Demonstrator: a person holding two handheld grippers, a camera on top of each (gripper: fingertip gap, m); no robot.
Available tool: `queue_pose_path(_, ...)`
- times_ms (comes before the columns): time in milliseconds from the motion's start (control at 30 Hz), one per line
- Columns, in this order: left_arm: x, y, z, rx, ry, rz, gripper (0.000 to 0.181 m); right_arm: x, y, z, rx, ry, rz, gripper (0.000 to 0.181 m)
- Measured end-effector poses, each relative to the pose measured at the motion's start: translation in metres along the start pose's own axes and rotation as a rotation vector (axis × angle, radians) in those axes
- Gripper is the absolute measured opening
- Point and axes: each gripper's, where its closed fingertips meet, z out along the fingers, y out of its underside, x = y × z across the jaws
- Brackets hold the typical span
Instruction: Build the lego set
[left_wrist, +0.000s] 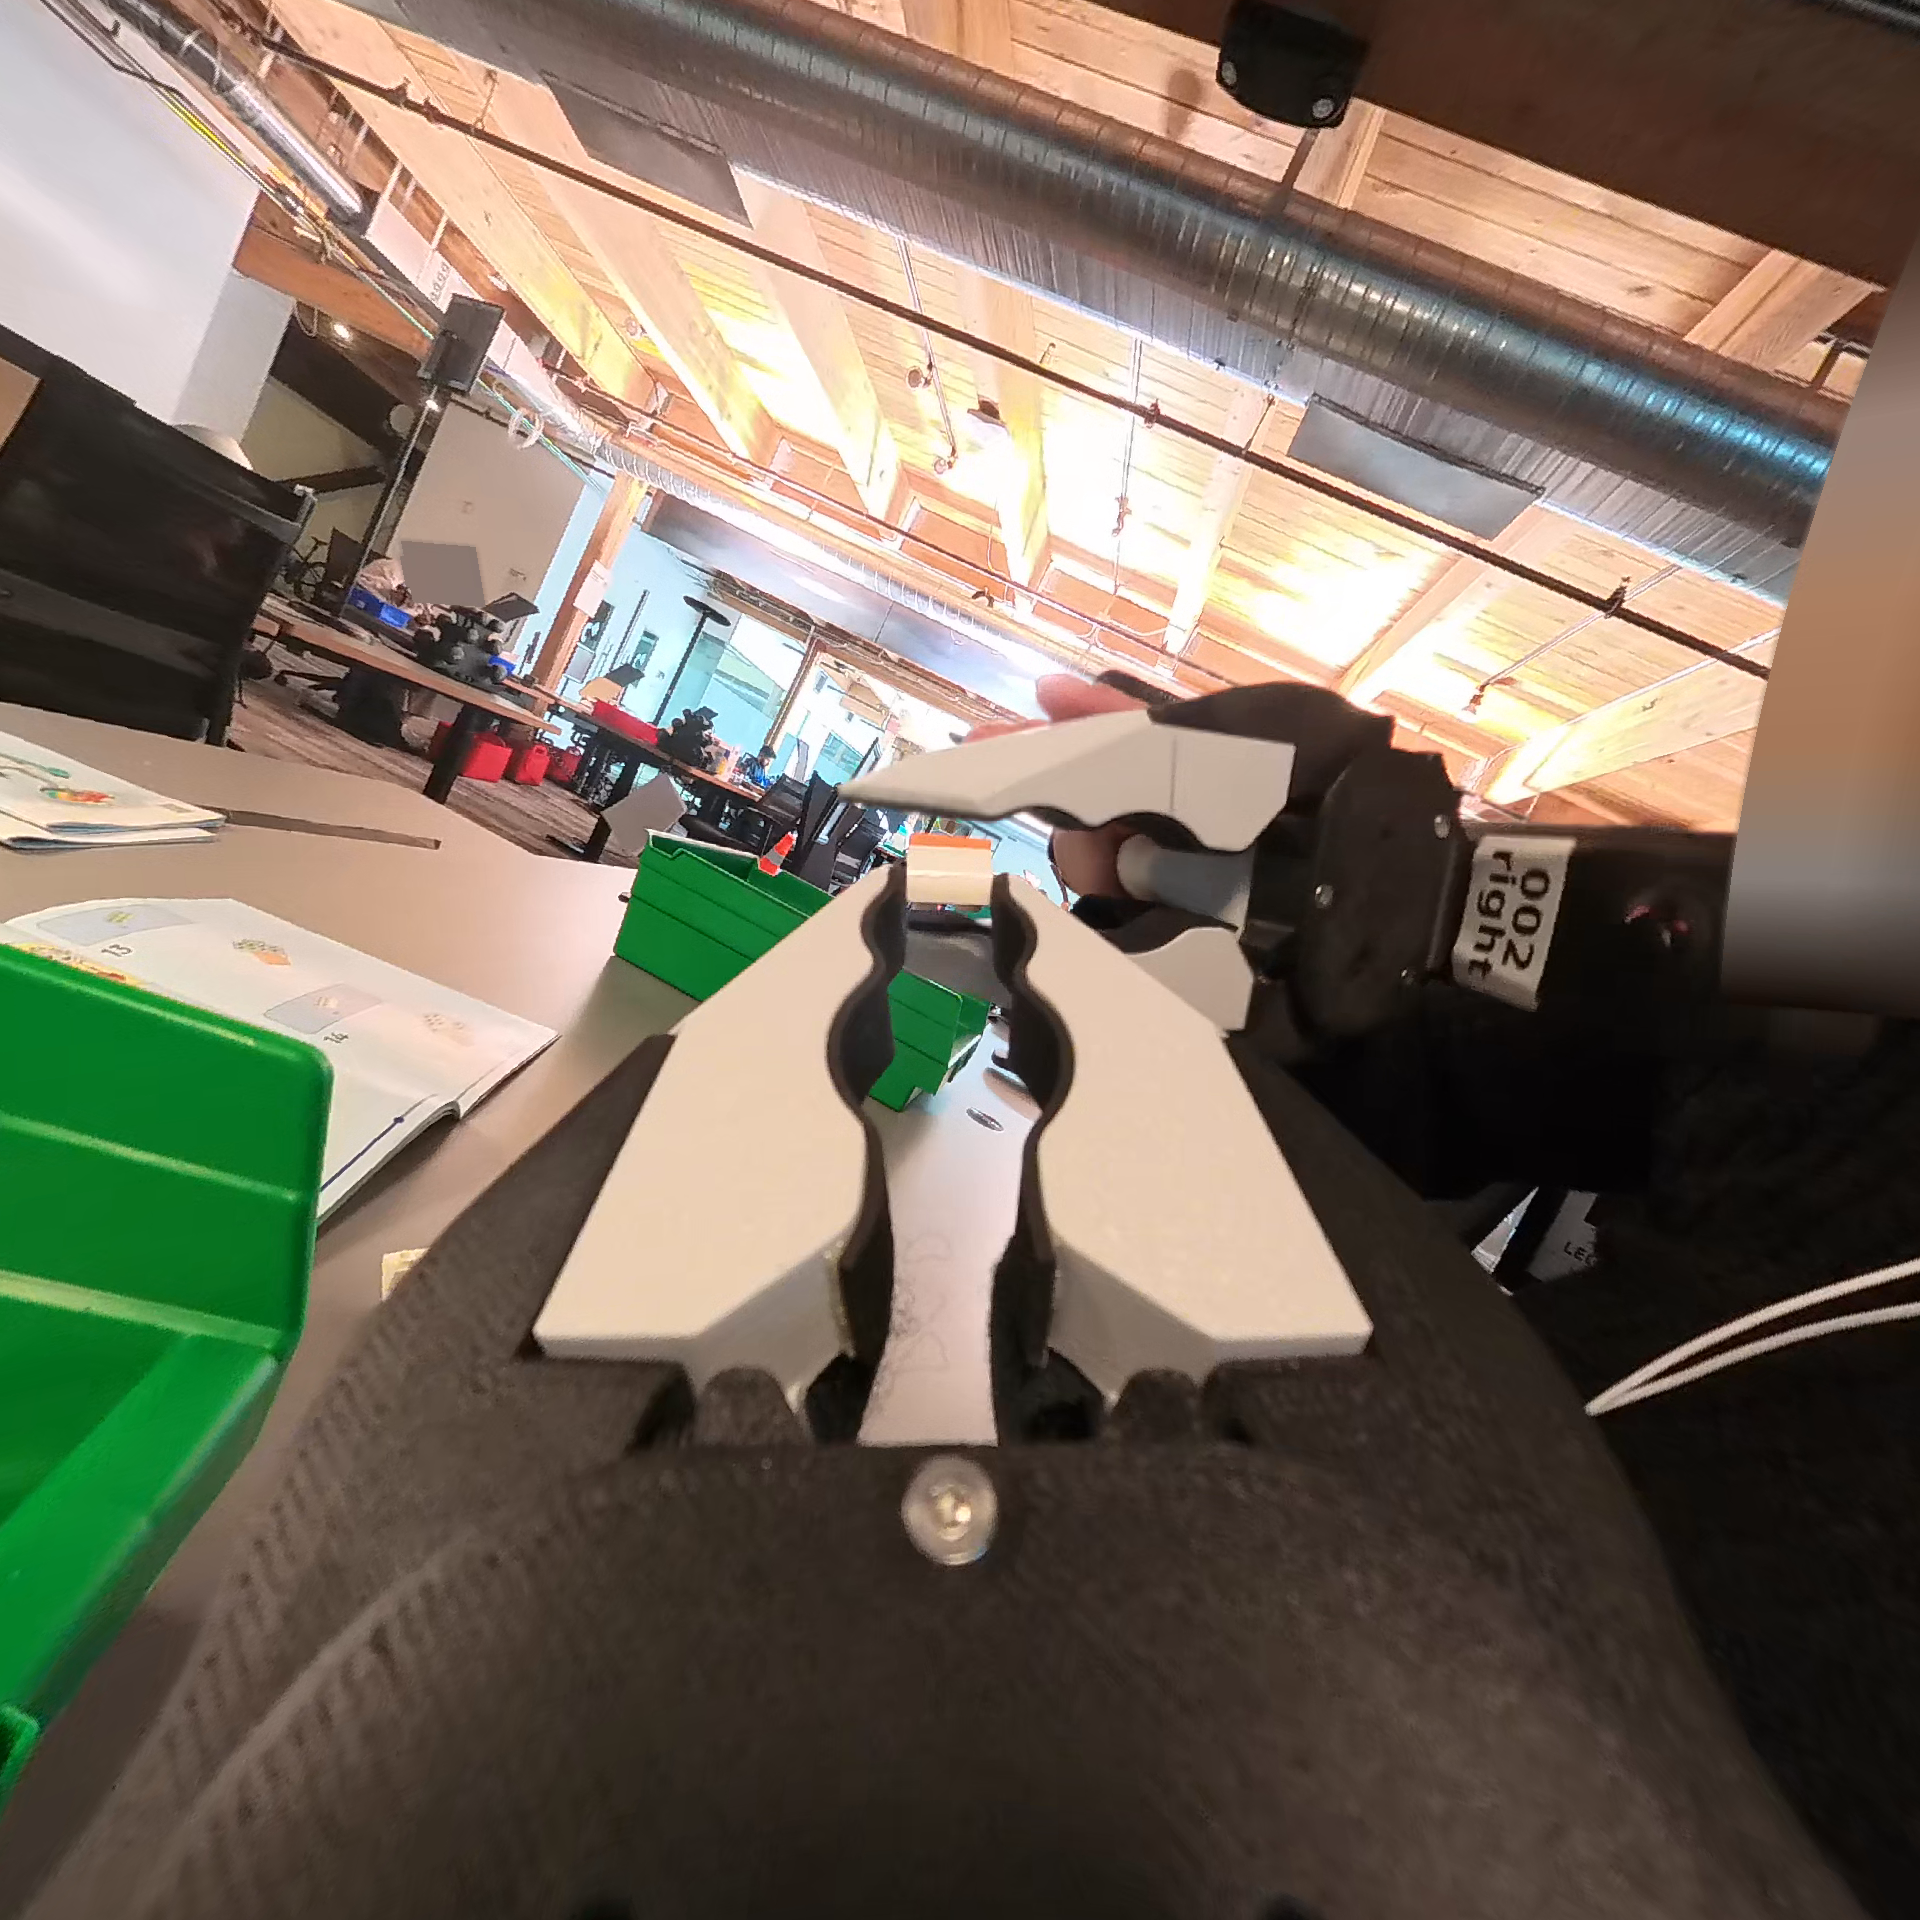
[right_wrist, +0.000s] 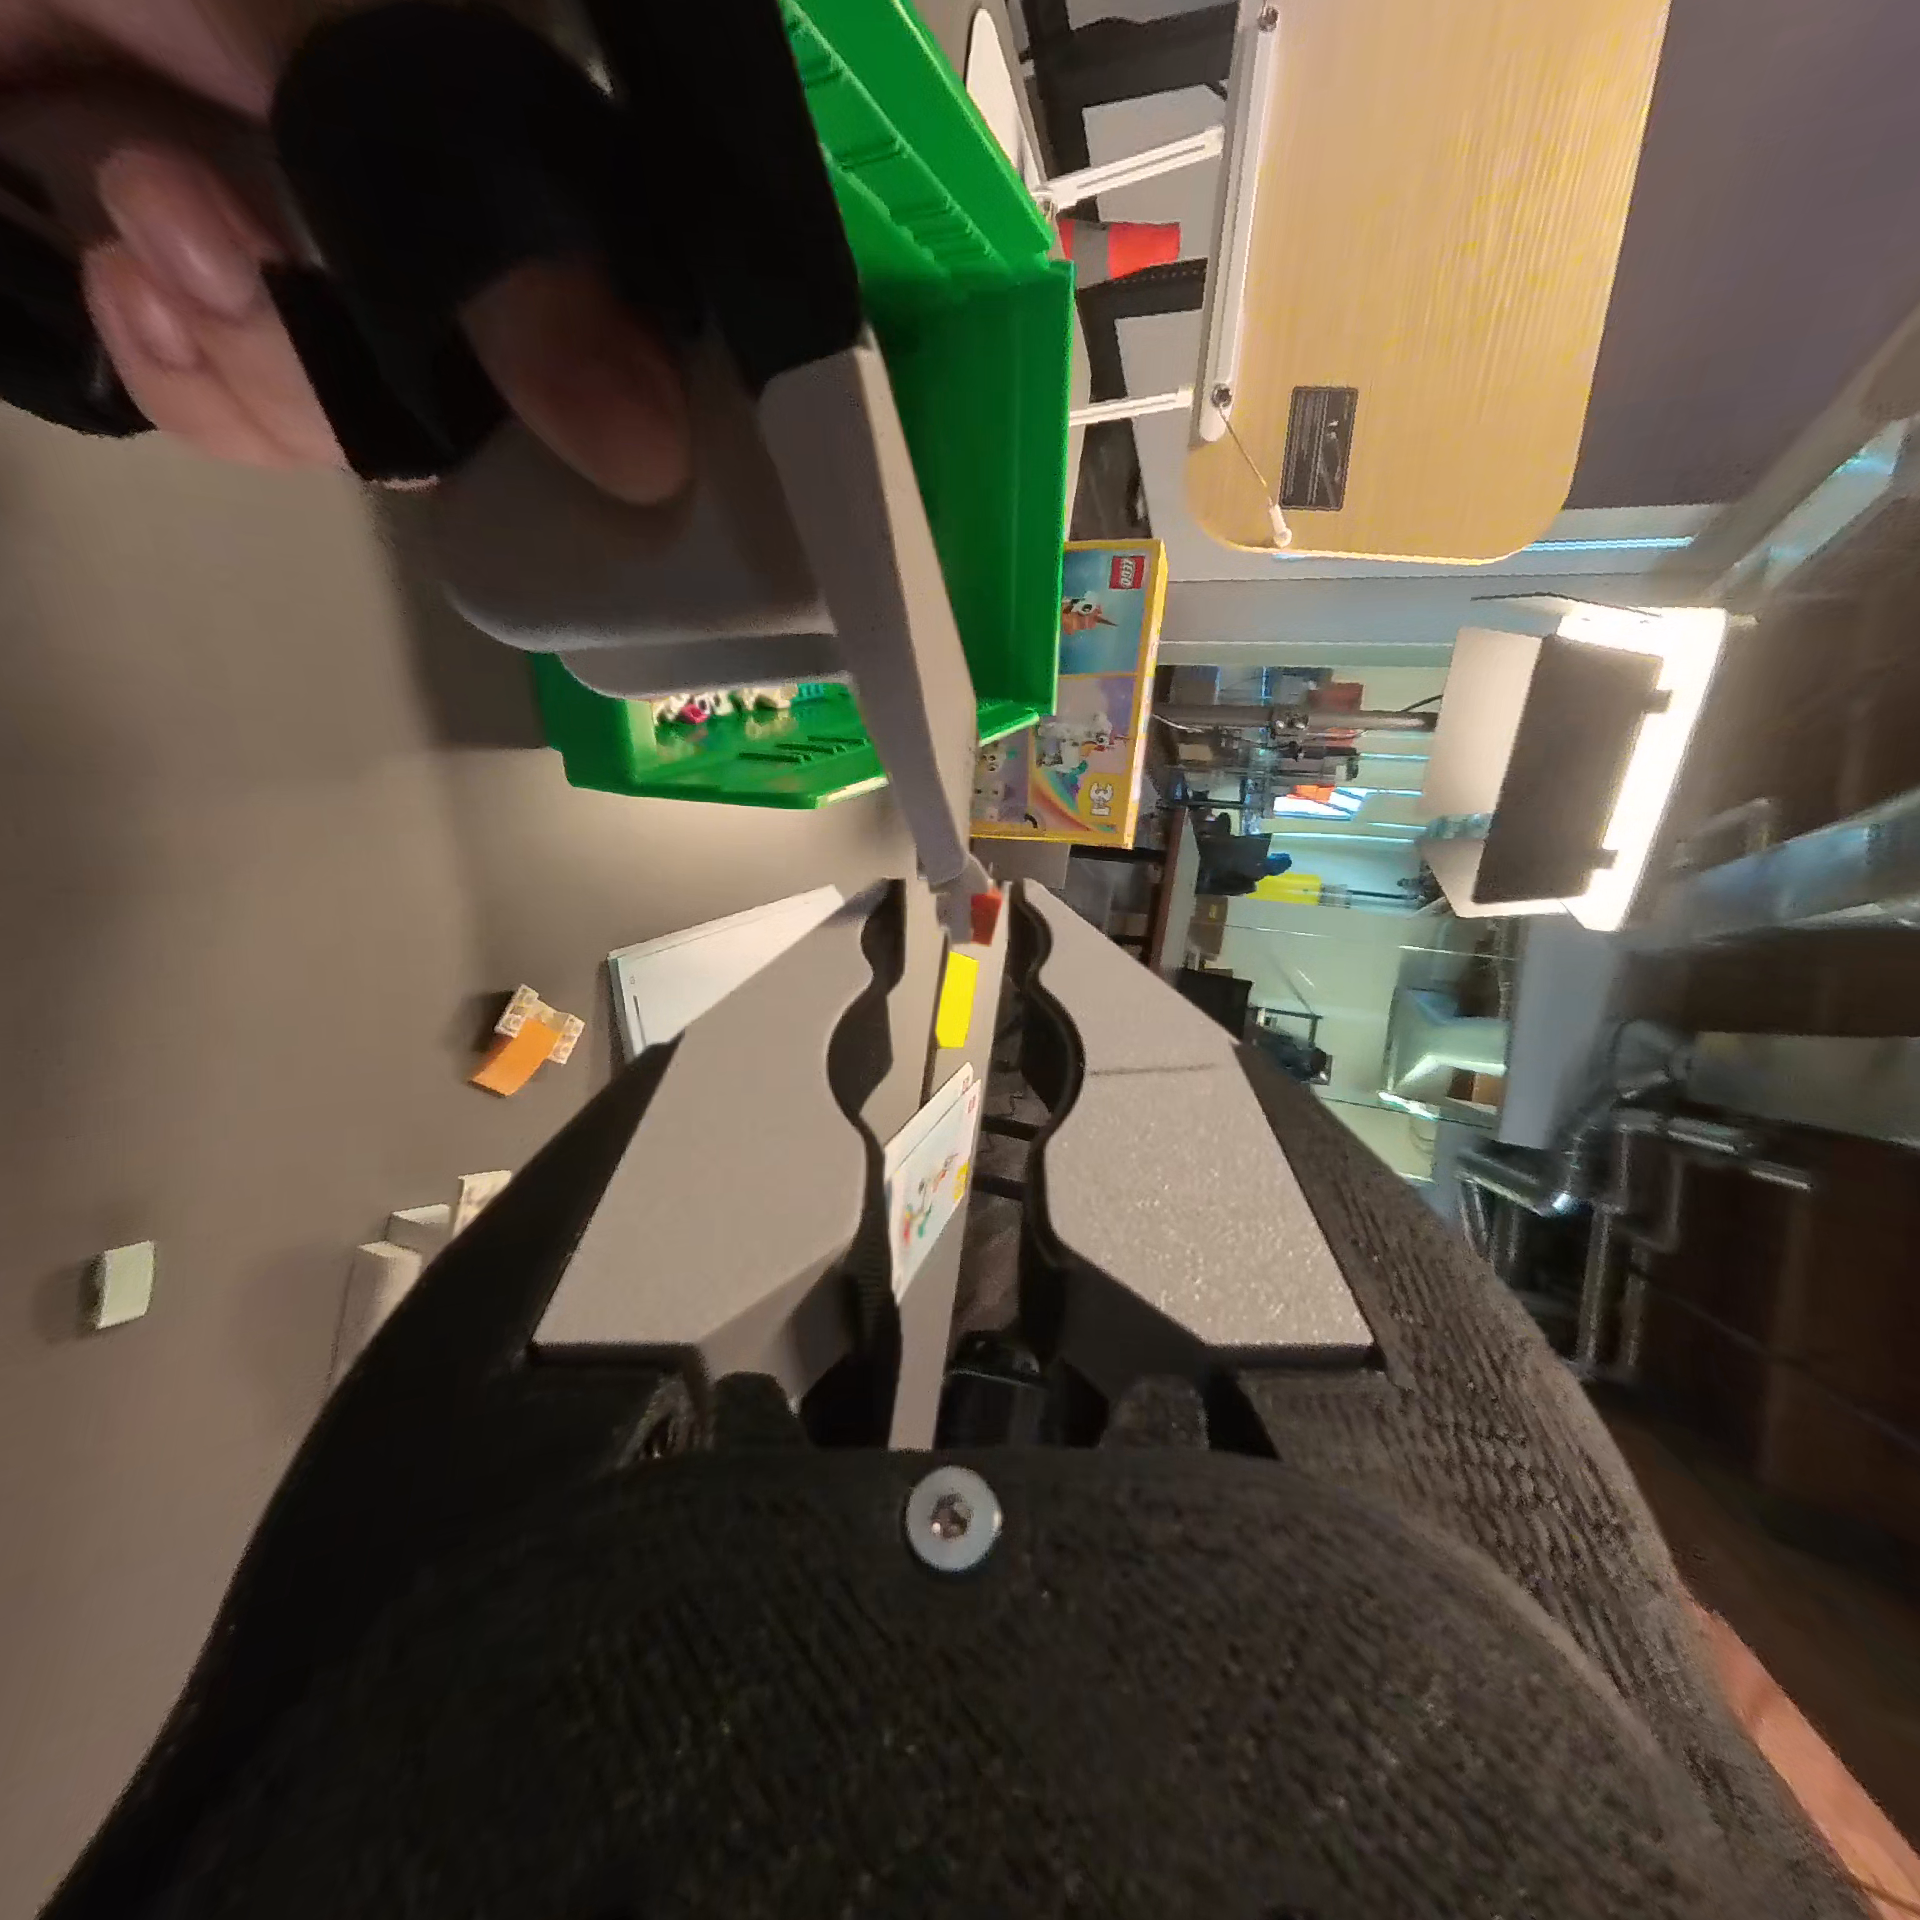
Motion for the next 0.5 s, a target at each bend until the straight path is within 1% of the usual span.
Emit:
queue_pose_path(133, 0.0012, -0.0005, 0.0008, 0.004, 0.003, -0.003, 0.015, 0.0018, -0.0003, 0.0003, -0.01, 0.027, -0.038, 0.01)
queue_pose_path(400, -0.0003, -0.001, 0.0018, 0.003, -0.011, -0.024, 0.015, 0.0038, 0.0017, 0.0004, -0.037, 0.054, -0.065, 0.006)
queue_pose_path(500, 0.0008, -0.0026, 0.0021, 0.02, -0.013, -0.023, 0.015, 0.0053, 0.0016, -0.0005, -0.039, 0.073, -0.042, 0.006)
